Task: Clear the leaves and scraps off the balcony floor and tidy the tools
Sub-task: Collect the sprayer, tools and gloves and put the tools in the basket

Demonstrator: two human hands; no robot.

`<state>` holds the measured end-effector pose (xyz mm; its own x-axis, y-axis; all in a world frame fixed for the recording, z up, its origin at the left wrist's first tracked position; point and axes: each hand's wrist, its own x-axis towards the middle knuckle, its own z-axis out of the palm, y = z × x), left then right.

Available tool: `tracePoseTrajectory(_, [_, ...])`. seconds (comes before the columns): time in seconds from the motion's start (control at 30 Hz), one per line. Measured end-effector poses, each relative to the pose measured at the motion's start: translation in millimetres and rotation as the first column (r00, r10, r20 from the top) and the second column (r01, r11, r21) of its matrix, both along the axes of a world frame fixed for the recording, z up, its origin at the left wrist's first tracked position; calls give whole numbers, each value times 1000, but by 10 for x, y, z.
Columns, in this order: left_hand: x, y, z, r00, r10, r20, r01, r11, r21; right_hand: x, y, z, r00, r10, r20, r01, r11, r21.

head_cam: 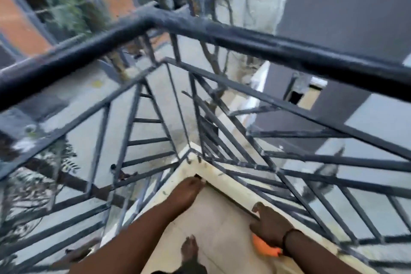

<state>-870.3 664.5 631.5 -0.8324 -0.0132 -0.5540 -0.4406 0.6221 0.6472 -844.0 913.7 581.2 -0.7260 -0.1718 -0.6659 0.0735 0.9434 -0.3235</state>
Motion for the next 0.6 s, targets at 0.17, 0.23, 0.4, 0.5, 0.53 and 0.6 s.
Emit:
tracePoseTrajectory(0.17, [793,-295,247,999,30,-34,-39,959,-280,-279,-379,535,931,354,-92,-351,935,49])
tracePoseTrajectory(0.23, [1112,-425,203,995,97,-35,-103,950,-295,-271,-551,631,899,424,-105,-423,905,35])
tracePoseTrajectory(0.4, [2176,-915,127,980,199,-11,-189,910,-370,217,-1273,709,787,605,-122,-609,793,-2])
tracePoseTrajectory(0.5, [2800,-1230,137,958,281,-58,-281,881,-381,786,-1746,681,713,686,-145,-687,725,50])
tracePoseTrajectory(0.53, [2985,-1312,124,952,295,-81,-302,871,-387,963,-1870,685,693,706,-148,-705,706,66])
tracePoseTrajectory(0.6, [3468,-1473,94,949,302,-89,-312,862,-400,1408,-2146,708,657,748,-90,-746,663,66])
